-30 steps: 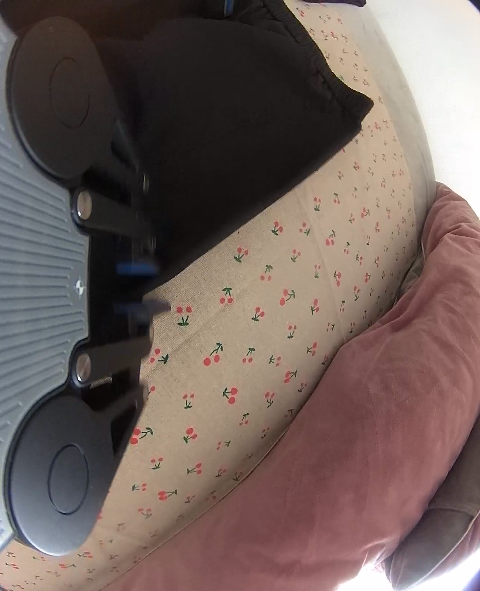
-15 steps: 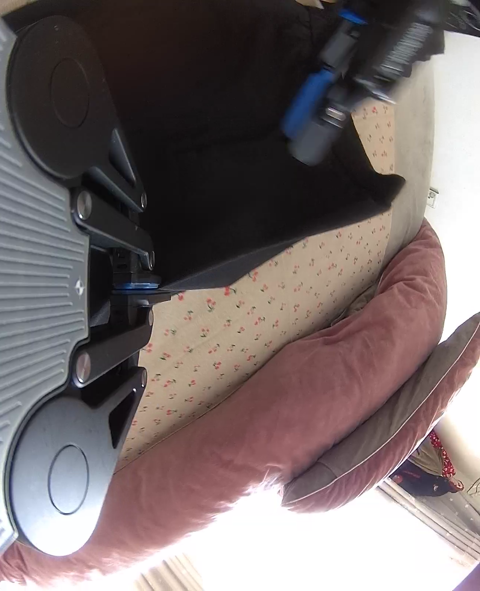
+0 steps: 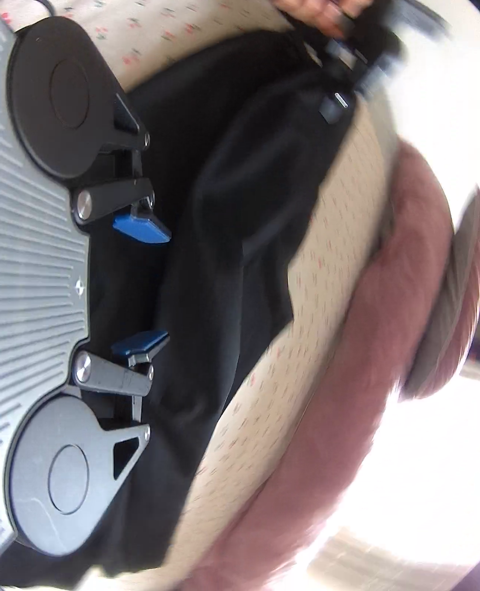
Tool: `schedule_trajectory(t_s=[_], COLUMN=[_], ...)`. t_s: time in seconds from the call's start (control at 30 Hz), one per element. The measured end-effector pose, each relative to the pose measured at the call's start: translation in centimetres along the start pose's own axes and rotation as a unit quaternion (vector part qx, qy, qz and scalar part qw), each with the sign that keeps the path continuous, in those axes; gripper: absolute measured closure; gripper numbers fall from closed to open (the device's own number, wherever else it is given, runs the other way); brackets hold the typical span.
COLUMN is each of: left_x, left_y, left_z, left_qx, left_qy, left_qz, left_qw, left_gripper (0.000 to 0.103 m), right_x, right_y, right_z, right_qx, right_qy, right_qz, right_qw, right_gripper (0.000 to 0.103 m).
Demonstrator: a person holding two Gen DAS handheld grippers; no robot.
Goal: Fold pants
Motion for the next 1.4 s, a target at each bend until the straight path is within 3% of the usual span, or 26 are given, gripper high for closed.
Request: schedule_trajectory(t_s=[0.07, 0.13, 0.17, 0.23, 0.3, 0.33, 0.5, 0.53, 0.63, 0.7, 0.8, 0.83, 0.87, 0.93, 1.1, 1.13, 1.27, 1.4], left_x=[0.0, 0.0, 0.0, 0.5, 0.6, 0.7, 1.0, 1.1, 1.6, 1.8, 1.8, 1.8, 1.8, 1.9, 1.5, 1.4, 1.0, 0.7], left_y=[-0.2, -0.2, -0.1, -0.2, -0.1, 0.0, 0.0, 0.0, 0.1, 0.3, 0.3, 0.3, 0.2, 0.1, 0.1, 0.1, -0.1, -0.4], left_z=[0.5, 0.7, 0.7, 0.4, 0.6, 0.6, 0.5, 0.5, 0.5, 0.5, 0.5, 0.5, 0.4, 0.5, 0.5, 0.5, 0.5, 0.4], left_qx=[-0.006, -0.005, -0.005, -0.008, -0.007, -0.006, -0.007, -0.007, -0.008, -0.005, 0.000, 0.002, 0.003, 0.004, 0.004, 0.004, -0.002, -0.003], left_qy=[-0.005, -0.005, -0.005, -0.007, -0.010, -0.010, -0.014, -0.015, -0.020, -0.021, -0.019, -0.019, -0.018, -0.019, -0.018, -0.017, -0.017, -0.017], left_qz=[-0.007, -0.012, -0.012, -0.015, -0.018, -0.020, -0.021, -0.023, -0.028, -0.033, -0.037, -0.038, -0.039, -0.039, -0.036, -0.036, -0.029, -0.024], left_qw=[0.9999, 0.9999, 0.9999, 0.9998, 0.9998, 0.9997, 0.9997, 0.9996, 0.9994, 0.9992, 0.9991, 0.9991, 0.9991, 0.9990, 0.9992, 0.9992, 0.9994, 0.9996], left_gripper=[0.094, 0.094, 0.094, 0.094, 0.094, 0.094, 0.094, 0.094, 0.094, 0.094, 0.094, 0.094, 0.094, 0.094, 0.094, 0.095, 0.095, 0.096], right_x=[0.3, 1.6, 2.5, 3.7, 4.1, 4.3, 3.7, 4.2, 6.8, 7.9, 9.0, 9.5, 9.8, 9.8, 5.8, 5.2, 3.2, 0.8], right_y=[7.6, 15.8, 19.3, 24.1, 27.1, 28.2, 31.3, 31.8, 33.7, 34.7, 35.9, 36.1, 36.2, 36.2, 35.7, 35.7, 36.3, 35.0], right_z=[0.3, 2.0, 3.1, 5.0, 6.2, 6.2, 4.8, 4.6, 6.0, 6.3, 5.3, 4.8, 4.5, 4.1, 3.7, 4.1, 6.1, 7.0], right_qx=[0.143, 0.313, 0.390, 0.488, 0.538, 0.548, 0.544, 0.544, 0.576, 0.592, 0.600, 0.598, 0.593, 0.586, 0.548, 0.549, 0.576, 0.553], right_qy=[0.015, 0.022, 0.024, 0.042, 0.062, 0.067, 0.113, 0.099, 0.040, 0.050, 0.059, 0.055, 0.044, 0.034, 0.084, 0.081, 0.093, 0.104], right_qz=[-0.012, -0.042, -0.062, -0.098, -0.106, -0.101, -0.056, -0.043, -0.006, -0.011, -0.005, 0.003, 0.013, 0.022, 0.033, 0.029, 0.015, 0.033], right_qw=[0.990, 0.949, 0.918, 0.866, 0.834, 0.828, 0.829, 0.832, 0.816, 0.804, 0.798, 0.799, 0.804, 0.809, 0.831, 0.831, 0.812, 0.826], right_gripper=[0.038, 0.039, 0.042, 0.049, 0.054, 0.056, 0.063, 0.063, 0.063, 0.063, 0.063, 0.073, 0.103, 0.103, 0.103, 0.103, 0.103, 0.103])
Point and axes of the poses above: each gripper's, at about its wrist camera, not at the fingertips, and x roughly the way its jaws point, y to its right, z to its underside, the point moved 8 cm from there along x, roughly the way its jaws point, and after that the axes turned 13 degrees about -y, right-handed, at the moved point
